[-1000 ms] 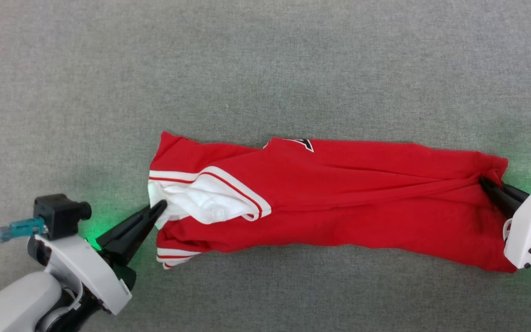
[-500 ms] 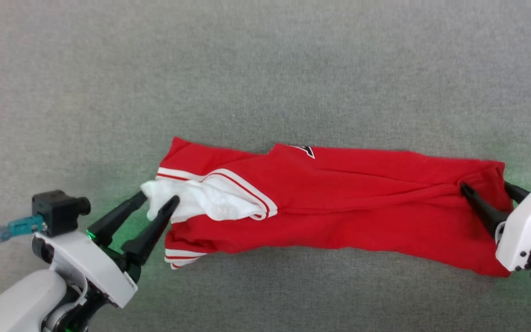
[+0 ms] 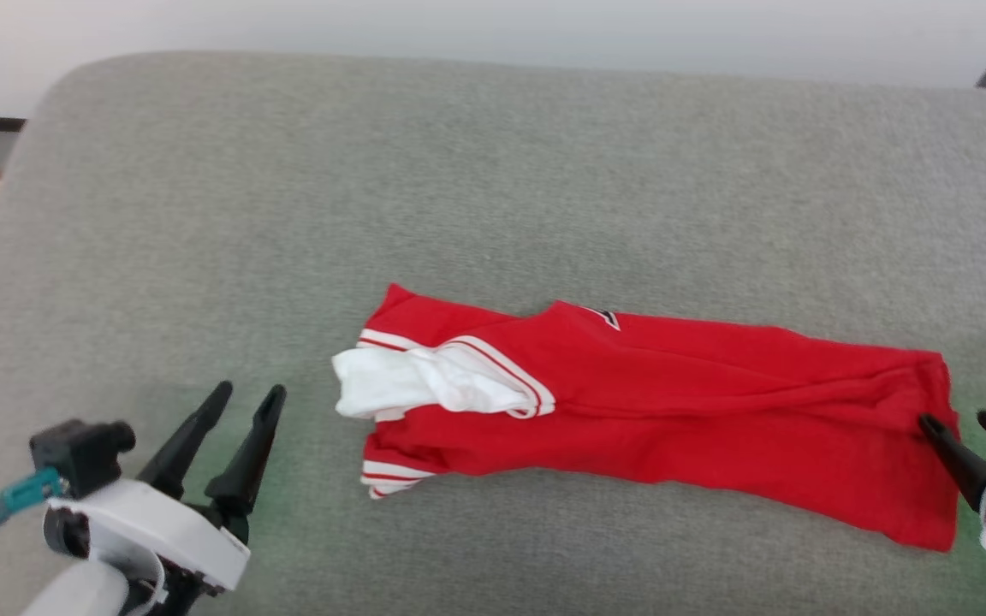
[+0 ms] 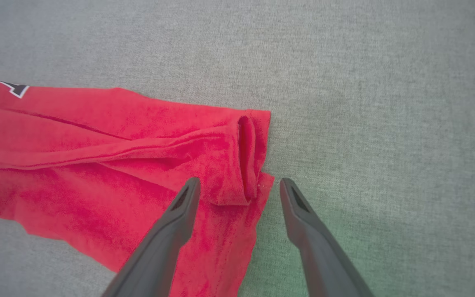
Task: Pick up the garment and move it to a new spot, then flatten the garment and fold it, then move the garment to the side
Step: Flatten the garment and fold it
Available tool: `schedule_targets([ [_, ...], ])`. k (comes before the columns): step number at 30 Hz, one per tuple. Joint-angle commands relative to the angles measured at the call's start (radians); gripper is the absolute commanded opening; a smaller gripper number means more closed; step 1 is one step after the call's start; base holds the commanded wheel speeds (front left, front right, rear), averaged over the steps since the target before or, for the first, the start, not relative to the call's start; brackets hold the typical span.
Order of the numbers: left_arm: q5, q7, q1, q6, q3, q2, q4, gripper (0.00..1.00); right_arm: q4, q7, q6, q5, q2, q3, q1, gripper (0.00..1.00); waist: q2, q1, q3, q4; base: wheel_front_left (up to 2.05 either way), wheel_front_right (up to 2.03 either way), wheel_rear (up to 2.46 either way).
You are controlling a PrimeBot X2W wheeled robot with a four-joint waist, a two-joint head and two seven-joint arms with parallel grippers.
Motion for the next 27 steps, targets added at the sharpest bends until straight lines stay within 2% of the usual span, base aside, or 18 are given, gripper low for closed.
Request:
schedule_targets([
  [1,0.030,0.001,0.028,0.005,0.033,-0.023,0.014,1.00,-0.002,0.007,-0.001,0.004,0.005,-0.018,0.026,1.00,0.0000,0.0000,-0.035,0.039,0.00,0.00,0.00],
  [3,0.058,0.001,0.062,0.004,0.076,-0.071,0.028,1.00,-0.005,0.017,-0.001,0.010,0.009,-0.046,0.054,1.00,0.0000,0.0000,-0.044,0.055,0.00,0.00,0.00],
  [9,0.178,0.001,0.116,0.001,0.183,-0.165,0.036,1.00,-0.007,0.076,-0.001,0.016,0.022,-0.116,0.100,1.00,0.0000,0.0000,-0.052,0.095,0.00,0.00,0.00],
  [18,0.474,0.001,0.145,0.000,0.342,-0.272,-0.028,1.00,0.007,0.190,-0.001,0.000,0.057,-0.195,0.094,1.00,0.0000,0.0000,-0.060,0.146,0.00,0.00,0.00],
  [23,0.597,0.001,0.157,0.000,0.366,-0.294,-0.076,1.00,0.006,0.248,-0.001,-0.024,0.084,-0.237,0.075,1.00,0.0000,0.0000,-0.053,0.158,0.00,0.00,0.00],
  [27,0.603,0.001,0.158,-0.001,0.354,-0.299,-0.076,1.00,-0.005,0.290,-0.001,-0.042,0.105,-0.259,0.060,1.00,0.0000,0.0000,-0.041,0.156,0.00,0.00,0.00],
])
